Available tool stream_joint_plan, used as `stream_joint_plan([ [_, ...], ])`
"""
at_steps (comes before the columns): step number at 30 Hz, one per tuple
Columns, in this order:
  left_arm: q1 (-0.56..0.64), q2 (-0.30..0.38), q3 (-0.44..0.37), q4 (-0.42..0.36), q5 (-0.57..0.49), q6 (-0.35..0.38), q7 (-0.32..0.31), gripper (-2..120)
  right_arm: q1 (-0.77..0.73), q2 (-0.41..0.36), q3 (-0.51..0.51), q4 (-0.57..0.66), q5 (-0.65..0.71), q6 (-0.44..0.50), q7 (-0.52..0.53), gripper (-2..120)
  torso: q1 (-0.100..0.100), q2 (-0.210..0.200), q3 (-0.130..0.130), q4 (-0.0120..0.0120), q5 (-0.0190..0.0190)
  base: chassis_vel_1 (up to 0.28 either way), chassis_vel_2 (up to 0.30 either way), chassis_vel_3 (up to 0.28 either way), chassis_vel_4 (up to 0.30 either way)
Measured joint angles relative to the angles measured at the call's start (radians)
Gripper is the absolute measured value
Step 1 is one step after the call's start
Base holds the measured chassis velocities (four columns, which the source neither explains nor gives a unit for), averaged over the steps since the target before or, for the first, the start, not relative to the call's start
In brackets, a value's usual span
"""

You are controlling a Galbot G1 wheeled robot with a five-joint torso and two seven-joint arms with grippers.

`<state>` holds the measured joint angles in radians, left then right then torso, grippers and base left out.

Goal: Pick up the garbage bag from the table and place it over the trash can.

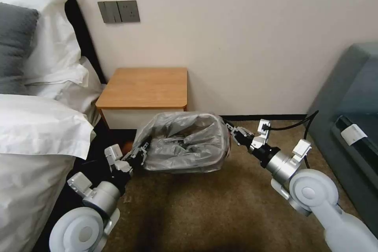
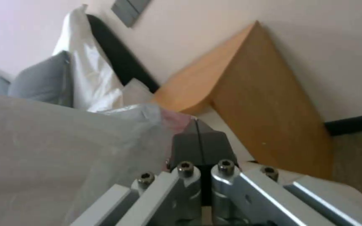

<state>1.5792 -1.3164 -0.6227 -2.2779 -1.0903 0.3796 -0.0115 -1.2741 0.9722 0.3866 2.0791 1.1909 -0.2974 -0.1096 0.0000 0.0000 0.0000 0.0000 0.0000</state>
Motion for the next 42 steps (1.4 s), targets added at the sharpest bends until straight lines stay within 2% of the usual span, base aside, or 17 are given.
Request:
stream_joint_plan([
  [5,-0.004,-0.005,-0.001,0.0,-0.05,0.001,-0.008,7,-0.003,0.006,-0.003,-0.02,-0.024,0.018,-0.001,0,0.0,0.0,0.0,-0.0001,0.0,0.0,0.0,0.0,0.0],
  [11,-0.009,-0.005,0.002,0.003,-0.051,0.007,-0.014,7,-0.015,0.014,0.002,-0.013,-0.027,0.031,-0.007,0,0.0,0.0,0.0,0.0001,0.0001,0.0,0.0,0.0,0.0],
  [13,-0.016,-0.004,0.003,0.007,-0.026,0.008,-0.021,7,-0.045,0.014,0.027,0.01,-0.021,0.033,-0.015,8,0.0,0.0,0.0,0.0001,-0.0001,0.0,0.0,0.0,0.0],
  [14,-0.016,-0.004,0.003,0.007,-0.026,0.008,-0.021,7,-0.045,0.014,0.027,0.01,-0.021,0.033,-0.015,8,0.0,0.0,0.0,0.0001,-0.0001,0.0,0.0,0.0,0.0],
  [16,-0.026,-0.003,0.005,0.014,0.014,0.009,-0.028,7,-0.082,0.013,0.066,0.03,-0.015,0.033,-0.037,21,0.0,0.0,0.0,0.0,-0.0001,0.0,0.0,0.0,0.0],
  [17,-0.026,-0.003,0.005,0.014,0.014,0.009,-0.028,7,-0.082,0.013,0.066,0.03,-0.015,0.033,-0.037,21,0.0,0.0,0.0,0.0,-0.0001,0.0,0.0,0.0,0.0],
  [21,-0.04,-0.001,0.006,0.017,0.031,0.013,-0.055,7,-0.13,0.019,0.124,0.04,-0.01,0.032,-0.068,39,0.0,0.0,0.0,-0.0001,0.0,0.0,0.0,0.0,0.0],
  [26,-0.046,0.0,0.013,0.016,0.054,0.014,-0.084,7,-0.154,0.024,0.159,0.047,-0.01,0.033,-0.075,50,0.0,0.0,0.0,-0.0001,0.0002,0.0,0.0,0.0,0.0],
  [27,-0.049,0.0,0.023,0.017,0.095,0.009,-0.101,7,-0.172,0.023,0.188,0.074,-0.018,0.034,-0.076,58,0.0,0.0,0.0,0.0,0.0003,0.0,0.0,0.0,0.0],
  [29,-0.05,0.003,0.04,0.025,0.188,-0.013,-0.109,7,-0.186,-0.008,0.217,0.139,-0.089,0.035,-0.095,68,0.0,0.0,0.0,-0.0002,-0.0001,0.0,0.0,0.0,0.0],
  [30,-0.05,0.003,0.04,0.025,0.188,-0.013,-0.109,7,-0.186,-0.008,0.217,0.139,-0.089,0.035,-0.095,68,0.0,0.0,0.0,-0.0002,-0.0001,0.0,0.0,0.0,0.0],
  [32,-0.046,0.007,0.05,0.026,0.26,-0.032,-0.112,7,-0.18,-0.063,0.215,0.196,-0.187,0.041,-0.129,78,0.0,0.0,0.0,-0.0001,0.0001,0.0,0.0,0.0,0.0],
  [33,-0.046,0.007,0.05,0.026,0.26,-0.032,-0.112,7,-0.18,-0.063,0.215,0.196,-0.187,0.041,-0.129,78,0.0,0.0,0.0,-0.0001,0.0001,0.0,0.0,0.0,0.0],
  [35,-0.04,0.01,0.057,0.022,0.312,-0.046,-0.121,7,-0.154,-0.147,0.179,0.263,-0.266,0.041,-0.145,88,0.0,0.0,0.0,0.0,-0.0001,0.0,0.0,0.0,0.0],
  [36,-0.04,0.01,0.057,0.022,0.312,-0.046,-0.121,7,-0.154,-0.147,0.179,0.263,-0.266,0.041,-0.145,88,0.0,0.0,0.0,0.0,-0.0001,0.0,0.0,0.0,0.0],
  [38,-0.031,0.011,0.077,0.018,0.389,-0.072,-0.124,7,-0.097,-0.239,0.107,0.32,-0.325,0.015,-0.123,97,0.0,0.0,0.0,0.0001,-0.0001,0.0,0.0,0.0,0.0],
  [42,-0.021,0.012,0.112,0.013,0.478,-0.098,-0.124,7,0.022,-0.326,0.009,0.339,-0.387,-0.055,-0.141,86,0.0,0.0,0.0,0.0,0.0001,0.0,0.0,0.0,0.0],
])
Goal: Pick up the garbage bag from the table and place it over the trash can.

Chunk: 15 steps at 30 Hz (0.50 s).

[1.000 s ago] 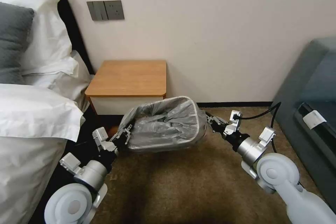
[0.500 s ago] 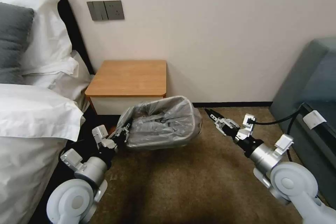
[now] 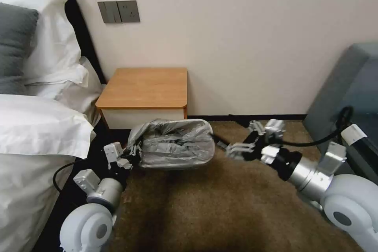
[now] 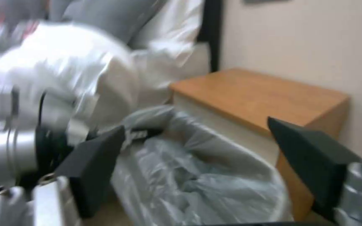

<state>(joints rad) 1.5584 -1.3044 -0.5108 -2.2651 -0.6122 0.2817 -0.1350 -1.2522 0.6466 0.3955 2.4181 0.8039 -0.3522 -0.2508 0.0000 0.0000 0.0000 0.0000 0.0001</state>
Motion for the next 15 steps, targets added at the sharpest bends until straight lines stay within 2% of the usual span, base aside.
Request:
stream_joint_plan([
  [1,0.003,0.0,0.012,-0.002,0.026,-0.009,0.001,7,0.042,-0.024,-0.036,0.0,-0.027,-0.015,-0.02,82,0.0,0.0,0.0,0.0,0.0002,0.0,0.0,0.0,0.0],
  [2,0.003,0.0,0.012,-0.002,0.026,-0.009,0.001,7,0.042,-0.024,-0.036,0.0,-0.027,-0.015,-0.02,82,0.0,0.0,0.0,0.0,0.0002,0.0,0.0,0.0,0.0],
  [4,0.008,-0.001,0.042,-0.003,0.092,-0.028,0.009,7,0.184,-0.07,-0.168,-0.006,-0.065,-0.064,-0.042,70,0.0,0.0,0.0,0.0,-0.0002,0.0,0.0,0.0,0.0],
  [5,0.008,-0.001,0.042,-0.003,0.092,-0.028,0.009,7,0.184,-0.07,-0.168,-0.006,-0.065,-0.064,-0.042,70,0.0,0.0,0.0,0.0,-0.0002,0.0,0.0,0.0,0.0],
  [7,0.011,-0.005,0.062,-0.003,0.14,-0.043,0.015,7,0.308,-0.076,-0.304,-0.028,-0.103,-0.088,-0.046,60,0.0,0.0,0.0,-0.0002,-0.0001,0.0,0.0,0.0,0.0],
  [8,0.013,-0.008,0.068,-0.003,0.156,-0.047,0.015,7,0.374,-0.068,-0.373,-0.046,-0.133,-0.097,-0.05,55,0.0,0.0,0.0,-0.0002,-0.0002,0.0,0.0,0.0,0.0],
  [9,0.013,-0.008,0.068,-0.003,0.156,-0.047,0.015,7,0.374,-0.068,-0.373,-0.046,-0.133,-0.097,-0.05,55,0.0,0.0,0.0,-0.0002,-0.0002,0.0,0.0,0.0,0.0],
  [12,0.019,-0.015,0.072,-0.003,0.199,-0.055,0.022,7,0.541,-0.011,-0.548,-0.118,-0.224,-0.116,-0.065,39,0.0,0.0,0.0,0.0001,-0.0001,0.0,0.0,0.0,0.0],
  [13,0.019,-0.015,0.072,-0.003,0.199,-0.055,0.022,7,0.541,-0.011,-0.548,-0.118,-0.224,-0.116,-0.065,39,0.0,0.0,0.0,0.0001,-0.0001,0.0,0.0,0.0,0.0],
  [15,0.024,-0.019,0.069,-0.003,0.22,-0.059,0.028,7,0.613,0.03,-0.624,-0.163,-0.272,-0.124,-0.078,30,0.0,0.0,0.0,0.0001,0.0,0.0,0.0,0.0,0.0],
])
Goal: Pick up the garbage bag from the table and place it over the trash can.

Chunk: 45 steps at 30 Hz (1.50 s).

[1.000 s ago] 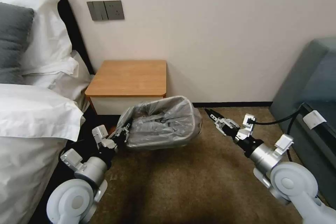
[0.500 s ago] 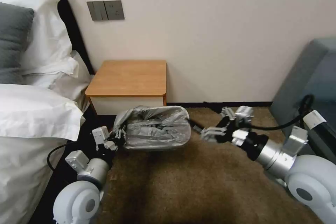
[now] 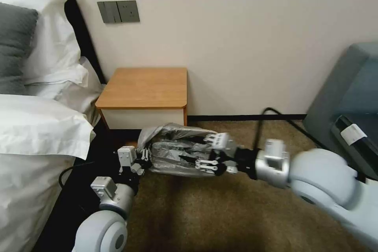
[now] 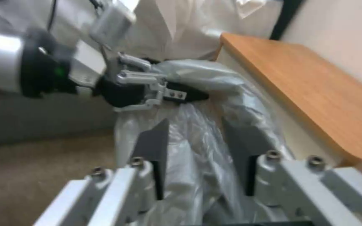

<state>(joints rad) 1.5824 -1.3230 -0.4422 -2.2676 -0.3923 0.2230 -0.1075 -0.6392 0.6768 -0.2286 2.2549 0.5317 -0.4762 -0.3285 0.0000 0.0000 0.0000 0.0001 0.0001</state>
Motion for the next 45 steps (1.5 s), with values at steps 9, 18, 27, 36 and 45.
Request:
stream_joint_plan([
  [9,0.015,-0.011,-0.021,-0.01,0.016,0.0,0.003,7,0.123,0.126,-0.163,-0.093,-0.073,-0.07,0.007,2,0.0,0.0,0.0,0.0,-0.0003,0.0,0.0,0.0,0.0],
  [18,0.024,-0.021,-0.032,-0.025,0.018,0.001,0.004,7,0.171,0.218,-0.213,-0.177,-0.167,-0.164,-0.003,0,0.0,0.0,0.0,-0.0002,-0.0002,0.0,0.0,0.0,0.0],
  [27,0.031,-0.023,-0.032,-0.046,0.021,0.004,0.005,7,0.192,0.267,-0.283,-0.223,-0.179,-0.228,0.074,0,0.0,0.0,0.0,-0.0001,-0.0001,0.0,0.0,0.0,0.0],
  [36,0.038,-0.019,-0.031,-0.07,0.021,0.006,0.019,7,0.221,0.302,-0.315,-0.297,-0.194,-0.238,0.108,0,0.0,0.0,0.0,-0.0002,-0.0001,0.0,0.0,0.0,0.0],
  [45,0.042,-0.016,-0.027,-0.078,0.028,0.006,0.027,7,0.238,0.326,-0.349,-0.347,-0.205,-0.253,0.134,0,0.0,0.0,0.0,-0.0002,-0.0001,0.0,0.0,0.0,0.0],
])
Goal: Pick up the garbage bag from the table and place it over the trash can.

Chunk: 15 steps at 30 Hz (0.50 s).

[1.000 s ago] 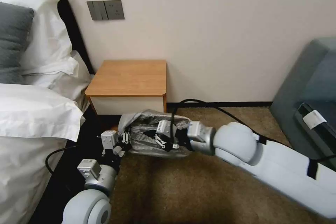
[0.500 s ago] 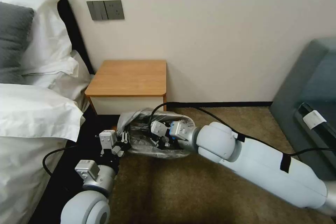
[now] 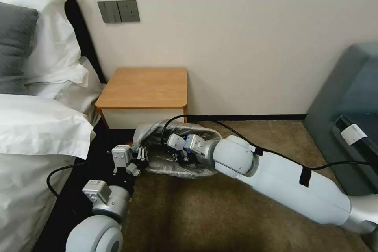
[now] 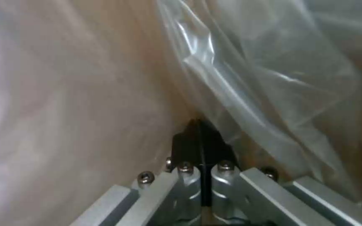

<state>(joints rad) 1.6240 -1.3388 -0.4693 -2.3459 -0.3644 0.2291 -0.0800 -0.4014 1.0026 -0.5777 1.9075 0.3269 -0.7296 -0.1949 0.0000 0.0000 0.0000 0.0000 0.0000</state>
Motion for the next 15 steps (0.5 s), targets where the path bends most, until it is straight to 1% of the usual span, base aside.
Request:
stream_joint_plan([
  [8,0.011,-0.001,0.002,-0.013,0.01,-0.001,0.009,7,0.016,0.016,-0.026,-0.055,-0.016,-0.002,0.013,0,0.0,0.0,0.0,0.0,0.0,0.0,0.0,0.0,0.0],
  [15,0.013,-0.002,0.001,-0.015,0.01,-0.001,0.009,7,0.014,0.029,-0.045,-0.073,-0.031,-0.002,0.024,0,0.0,0.0,0.0,0.0,0.0,0.0,0.0,0.0,0.0],
])
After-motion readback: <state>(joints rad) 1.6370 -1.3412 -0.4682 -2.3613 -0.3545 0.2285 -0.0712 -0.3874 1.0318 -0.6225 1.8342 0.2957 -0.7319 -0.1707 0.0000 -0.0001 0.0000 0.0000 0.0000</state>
